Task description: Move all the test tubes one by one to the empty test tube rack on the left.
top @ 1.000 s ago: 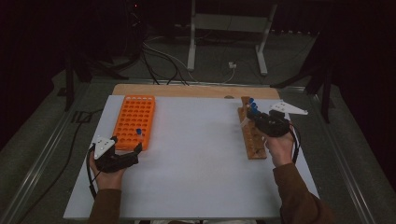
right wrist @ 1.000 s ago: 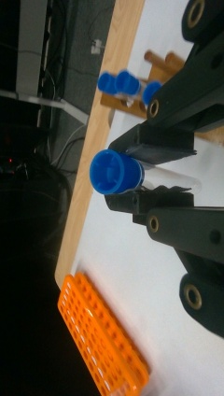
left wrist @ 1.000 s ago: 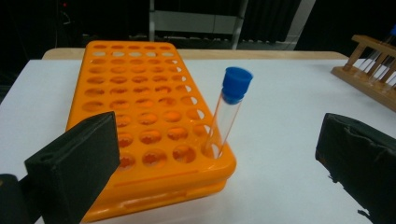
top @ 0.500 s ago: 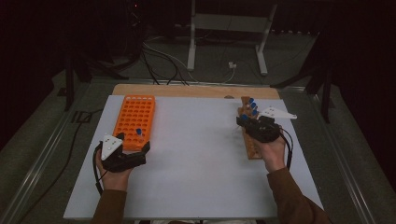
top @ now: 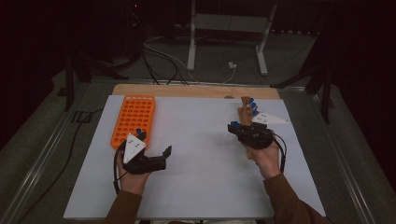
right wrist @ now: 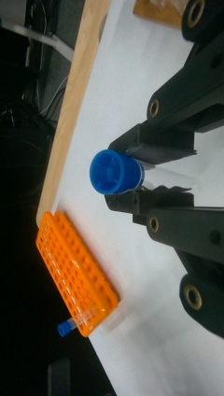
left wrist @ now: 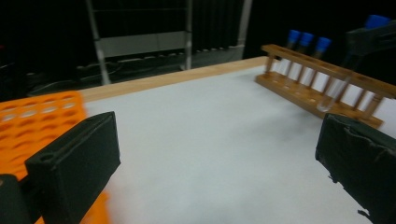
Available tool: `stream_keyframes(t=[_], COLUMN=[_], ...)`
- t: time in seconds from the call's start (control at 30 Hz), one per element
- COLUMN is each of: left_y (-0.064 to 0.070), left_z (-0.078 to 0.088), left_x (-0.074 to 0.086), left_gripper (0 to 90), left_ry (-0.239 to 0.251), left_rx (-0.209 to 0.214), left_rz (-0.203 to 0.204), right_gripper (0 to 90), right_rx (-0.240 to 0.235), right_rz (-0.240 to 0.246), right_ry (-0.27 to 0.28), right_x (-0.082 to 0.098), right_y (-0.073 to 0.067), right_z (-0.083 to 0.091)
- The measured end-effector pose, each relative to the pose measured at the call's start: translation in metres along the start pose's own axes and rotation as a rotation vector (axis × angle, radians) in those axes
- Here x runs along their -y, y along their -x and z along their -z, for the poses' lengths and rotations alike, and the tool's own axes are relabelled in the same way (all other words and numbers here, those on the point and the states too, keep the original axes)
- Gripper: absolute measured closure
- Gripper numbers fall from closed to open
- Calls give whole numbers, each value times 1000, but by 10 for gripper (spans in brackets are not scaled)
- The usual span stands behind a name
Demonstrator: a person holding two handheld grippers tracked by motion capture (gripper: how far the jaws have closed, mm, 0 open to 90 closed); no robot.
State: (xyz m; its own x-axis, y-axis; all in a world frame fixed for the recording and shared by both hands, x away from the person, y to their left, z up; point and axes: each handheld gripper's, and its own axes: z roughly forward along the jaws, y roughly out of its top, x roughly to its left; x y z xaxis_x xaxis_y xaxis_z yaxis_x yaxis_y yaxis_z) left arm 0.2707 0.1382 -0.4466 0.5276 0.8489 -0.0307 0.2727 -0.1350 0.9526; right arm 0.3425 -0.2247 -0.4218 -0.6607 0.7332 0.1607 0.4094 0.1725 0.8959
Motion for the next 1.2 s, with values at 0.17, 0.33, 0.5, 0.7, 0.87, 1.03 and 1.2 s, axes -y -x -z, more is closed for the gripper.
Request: stream_keyframes(t=[0.17,0.33,0.5,0.7,0.87,1.03,1.2], left_y=[16,27,34,42,48,52,58], left_z=[-16,-31,-44,-58,-68,-76,-84], left_x=[-4,-7,-6,-2,0,2,4], left_gripper=[7,7,13,13,13,13,13], left_ry=[-20,-27,-25,-47,-66,-75,-88], left_rx=[47,77,90,109,121,138,155], left_rz=[-34,-53,-50,-46,-54,-46,-47], right_gripper=[763,763,763,764,763,763,763], right_rx=[-8,-19,-28,-44,-56,-67,-79], right_rz=[12,22,30,43,55,62,70], right_ry=[-24,-31,-40,-59,-65,-78,-90], right_x=[5,6,8,10,10,13,14], right_y=[-3,-8,-12,-18,-23,-27,-34], right_z=[-4,-4,-8,-13,-15,-19,-24])
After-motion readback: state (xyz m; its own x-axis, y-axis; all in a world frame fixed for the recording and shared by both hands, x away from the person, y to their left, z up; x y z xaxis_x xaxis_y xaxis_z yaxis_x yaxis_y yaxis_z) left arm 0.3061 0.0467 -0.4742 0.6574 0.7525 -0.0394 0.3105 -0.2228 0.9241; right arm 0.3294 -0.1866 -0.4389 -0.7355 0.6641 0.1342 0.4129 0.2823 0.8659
